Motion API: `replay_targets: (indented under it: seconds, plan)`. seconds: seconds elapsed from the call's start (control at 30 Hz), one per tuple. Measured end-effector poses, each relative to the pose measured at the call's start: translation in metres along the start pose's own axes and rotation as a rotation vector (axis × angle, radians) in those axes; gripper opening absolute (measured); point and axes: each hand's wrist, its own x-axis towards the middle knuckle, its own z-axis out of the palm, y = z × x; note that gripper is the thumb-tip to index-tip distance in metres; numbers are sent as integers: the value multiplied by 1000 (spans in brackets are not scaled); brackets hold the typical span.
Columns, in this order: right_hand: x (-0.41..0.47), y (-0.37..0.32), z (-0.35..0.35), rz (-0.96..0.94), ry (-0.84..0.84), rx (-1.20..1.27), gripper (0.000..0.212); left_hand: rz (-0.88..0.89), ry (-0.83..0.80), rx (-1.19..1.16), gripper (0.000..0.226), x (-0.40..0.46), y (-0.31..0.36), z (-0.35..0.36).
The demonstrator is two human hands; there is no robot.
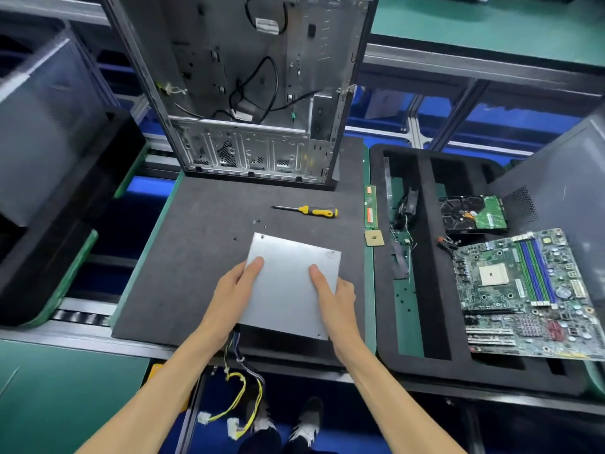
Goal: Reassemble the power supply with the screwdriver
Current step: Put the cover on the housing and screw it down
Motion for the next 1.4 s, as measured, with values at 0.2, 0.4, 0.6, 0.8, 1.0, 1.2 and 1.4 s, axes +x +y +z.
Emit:
replay_targets:
  seconds: [0.2,0.4,0.6,0.8,1.0,1.2,1.4]
  plan:
    - [13,-2,10,-49,32,-141,59,8,120,170,75,13,-4,-8]
    - [27,-8,9,-66,76,-308,53,78,138,274,57,18,5,-6]
    - [38,-11,4,-155,71,-370,55,88,58,271,54,24,2,-15]
    - [91,-56,-1,-379,188,-473,27,28,152,323,31,45,3,-43]
    - [147,-79,20,-472,209,-772,27,208,166,499,17,91,31,-50]
    - [174,-79,24,-366,143,-928,29,273,11,664,14,135,55,-39]
    - [179,-71,20,-417,175,-916,23,239,-101,822,9,161,58,-27]
